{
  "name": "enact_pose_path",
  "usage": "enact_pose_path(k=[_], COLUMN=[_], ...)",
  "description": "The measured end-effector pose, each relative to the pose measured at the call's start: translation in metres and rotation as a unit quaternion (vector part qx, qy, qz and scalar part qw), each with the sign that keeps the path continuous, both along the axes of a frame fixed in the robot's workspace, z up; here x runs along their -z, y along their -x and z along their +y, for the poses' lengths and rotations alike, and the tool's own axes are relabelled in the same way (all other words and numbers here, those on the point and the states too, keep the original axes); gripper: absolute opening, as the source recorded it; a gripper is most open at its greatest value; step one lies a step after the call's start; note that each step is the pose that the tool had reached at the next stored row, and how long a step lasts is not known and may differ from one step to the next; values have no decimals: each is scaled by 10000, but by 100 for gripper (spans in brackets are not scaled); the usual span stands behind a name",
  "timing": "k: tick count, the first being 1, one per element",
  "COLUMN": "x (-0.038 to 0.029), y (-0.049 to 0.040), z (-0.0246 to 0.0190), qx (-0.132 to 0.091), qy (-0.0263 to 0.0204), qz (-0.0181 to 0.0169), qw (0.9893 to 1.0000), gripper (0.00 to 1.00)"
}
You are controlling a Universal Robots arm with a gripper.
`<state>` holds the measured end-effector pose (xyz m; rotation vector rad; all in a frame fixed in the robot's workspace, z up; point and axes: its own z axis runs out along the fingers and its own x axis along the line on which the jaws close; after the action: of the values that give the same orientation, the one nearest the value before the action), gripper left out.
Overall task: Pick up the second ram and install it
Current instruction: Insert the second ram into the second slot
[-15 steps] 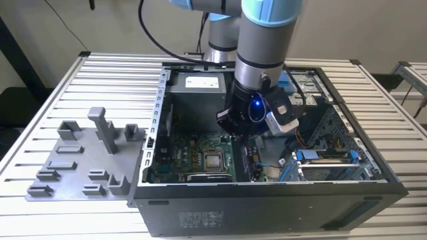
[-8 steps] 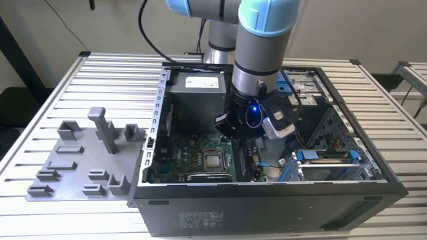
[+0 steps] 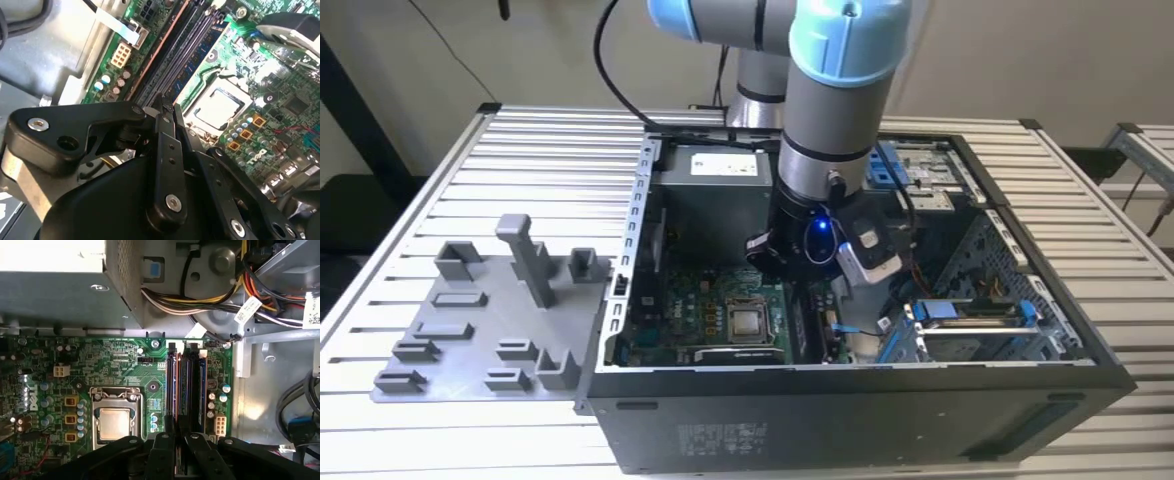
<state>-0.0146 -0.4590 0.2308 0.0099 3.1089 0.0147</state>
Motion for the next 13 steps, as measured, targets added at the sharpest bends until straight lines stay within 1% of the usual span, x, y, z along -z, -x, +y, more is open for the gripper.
enact_pose_path(k=[6,9,13], x=[12,21,32], y=[0,-9,-22], z=[-51,-55,-54], qx=[75,125,128], qy=[-1,-1,-2], qz=[1,1,1], qw=[10000,9999,9999], gripper=[14,14,14])
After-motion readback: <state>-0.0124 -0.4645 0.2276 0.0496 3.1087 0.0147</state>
